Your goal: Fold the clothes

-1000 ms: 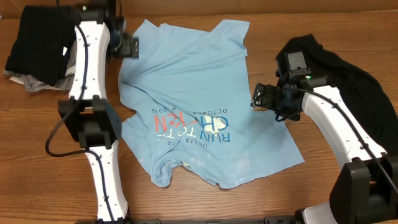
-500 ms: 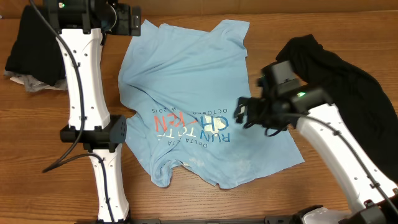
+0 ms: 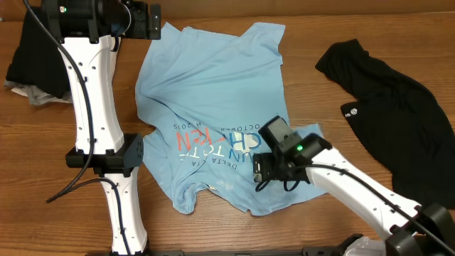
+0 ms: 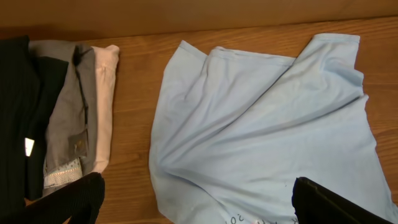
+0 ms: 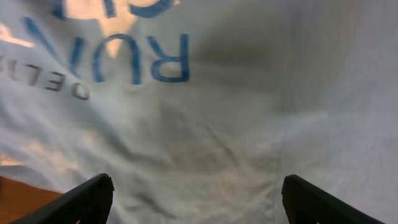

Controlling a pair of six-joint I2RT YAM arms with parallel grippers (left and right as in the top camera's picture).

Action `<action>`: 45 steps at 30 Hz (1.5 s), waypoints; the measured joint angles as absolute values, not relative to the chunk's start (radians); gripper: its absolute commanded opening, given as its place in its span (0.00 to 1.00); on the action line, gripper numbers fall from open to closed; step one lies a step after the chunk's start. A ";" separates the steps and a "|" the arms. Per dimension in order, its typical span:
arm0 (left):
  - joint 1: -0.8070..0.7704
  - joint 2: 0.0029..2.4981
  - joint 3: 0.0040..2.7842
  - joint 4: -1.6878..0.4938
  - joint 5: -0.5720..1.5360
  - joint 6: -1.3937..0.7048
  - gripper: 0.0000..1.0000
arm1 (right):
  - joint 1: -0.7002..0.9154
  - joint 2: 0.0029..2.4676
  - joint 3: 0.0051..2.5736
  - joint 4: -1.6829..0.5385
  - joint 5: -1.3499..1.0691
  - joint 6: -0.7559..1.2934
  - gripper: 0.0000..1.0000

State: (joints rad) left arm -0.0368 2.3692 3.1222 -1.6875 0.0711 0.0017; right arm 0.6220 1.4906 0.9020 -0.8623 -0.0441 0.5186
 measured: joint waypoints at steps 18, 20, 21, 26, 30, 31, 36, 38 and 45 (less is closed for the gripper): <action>-0.037 2.369 3.122 -1.686 0.092 0.002 0.98 | 0.442 1.486 0.681 -0.629 0.007 0.655 0.24; -0.037 2.369 3.122 -1.686 0.094 0.002 0.98 | 0.431 1.488 0.680 -0.627 0.010 0.657 0.16; -0.037 2.369 3.122 -1.686 0.095 0.002 0.98 | 0.428 1.490 0.680 -0.622 0.013 0.658 0.12; -0.037 2.369 3.122 -1.686 0.096 0.002 0.98 | 0.422 1.504 0.678 -0.569 0.020 0.656 0.04; -0.039 2.369 3.122 -1.686 0.098 0.002 0.98 | 0.370 1.520 0.678 -0.499 0.002 0.655 0.04; -0.040 2.369 3.122 -1.686 0.098 0.002 0.98 | 0.331 1.526 0.678 -0.476 -0.007 0.654 0.04; -0.047 2.369 3.122 -1.679 0.098 0.002 0.98 | 0.179 1.538 0.679 -0.425 -0.044 0.630 0.04; -0.054 2.369 3.121 -1.674 0.098 0.002 0.98 | 0.111 1.544 0.684 -0.414 -0.056 0.614 0.04; -0.073 2.369 3.062 -1.634 0.099 0.002 0.98 | -0.026 1.560 0.810 -0.385 -0.071 0.531 0.04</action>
State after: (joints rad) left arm -0.0727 2.3692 3.0615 -1.6344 0.0986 0.0017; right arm -0.0257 1.5604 0.8101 -0.3847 -0.0708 0.5312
